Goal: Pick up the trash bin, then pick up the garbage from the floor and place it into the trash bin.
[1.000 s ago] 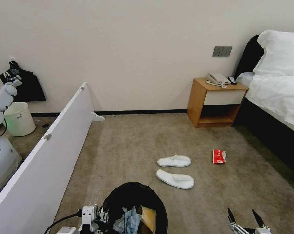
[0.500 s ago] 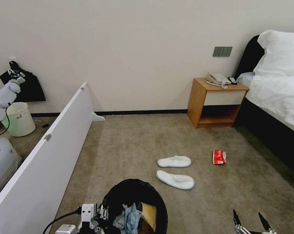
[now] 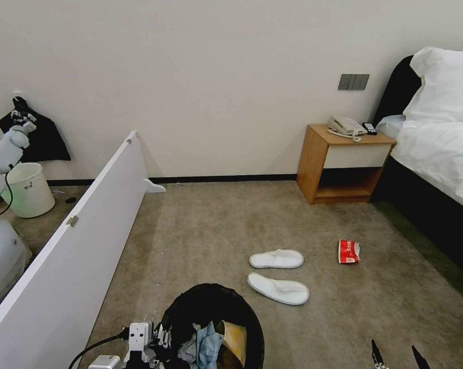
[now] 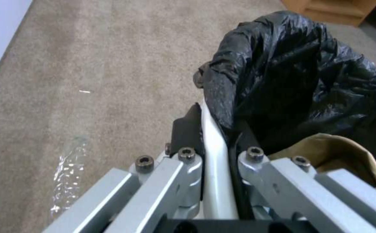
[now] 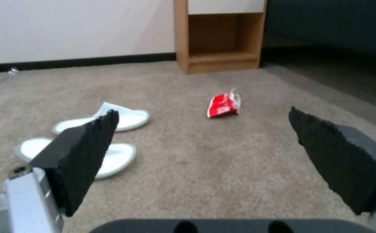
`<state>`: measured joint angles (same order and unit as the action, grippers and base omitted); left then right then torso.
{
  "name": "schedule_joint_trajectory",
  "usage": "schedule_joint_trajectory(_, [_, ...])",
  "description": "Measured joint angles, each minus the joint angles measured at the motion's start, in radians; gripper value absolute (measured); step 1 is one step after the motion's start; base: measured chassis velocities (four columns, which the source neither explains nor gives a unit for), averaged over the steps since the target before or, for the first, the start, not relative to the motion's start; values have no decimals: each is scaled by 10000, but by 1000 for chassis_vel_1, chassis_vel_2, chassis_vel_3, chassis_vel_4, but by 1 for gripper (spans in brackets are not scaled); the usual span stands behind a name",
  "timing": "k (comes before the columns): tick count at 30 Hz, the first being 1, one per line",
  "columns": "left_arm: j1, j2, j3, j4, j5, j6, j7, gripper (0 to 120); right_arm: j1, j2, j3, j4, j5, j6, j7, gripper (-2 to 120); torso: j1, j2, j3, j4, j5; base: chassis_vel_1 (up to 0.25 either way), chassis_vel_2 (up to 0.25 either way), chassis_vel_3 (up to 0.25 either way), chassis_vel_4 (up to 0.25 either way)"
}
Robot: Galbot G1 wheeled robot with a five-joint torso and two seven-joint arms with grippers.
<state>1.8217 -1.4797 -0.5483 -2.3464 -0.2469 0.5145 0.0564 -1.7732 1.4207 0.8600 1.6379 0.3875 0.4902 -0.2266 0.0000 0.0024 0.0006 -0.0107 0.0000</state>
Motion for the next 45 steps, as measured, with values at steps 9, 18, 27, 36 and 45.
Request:
schedule_joint_trajectory(9, [6, -1, -18, 3, 1, -4, -1, 4, 58, -16, 6, -68, -21, 40, -24, 100, 0, -1, 0, 0, 0, -81, 68, 66, -62])
schedule_joint_trajectory(18, [4, -48, 10, 11, 39, -4, -12, 4, 95, -40, -37, -186, -52, 72, -51, 100, 0, -2, 0, -1, 0, -87, 95, 85, -93])
schedule_joint_trajectory(27, [8, -95, 34, 19, 101, -4, -18, 4, 271, -52, -75, -332, -156, 76, -49, 100, 0, -2, 0, 0, 1, -92, 91, 86, -84])
schedule_joint_trajectory(36, [34, -114, 44, 53, 139, -18, -18, 4, 328, -88, -98, -507, -183, 181, -67, 100, 0, -1, 0, 0, 2, -106, 92, 80, -92])
schedule_joint_trajectory(45, [41, -130, 51, 66, 158, -19, -26, 4, 450, -203, -71, -713, -178, 299, -106, 100, 0, -2, 0, 0, 0, -89, 100, 97, -105])
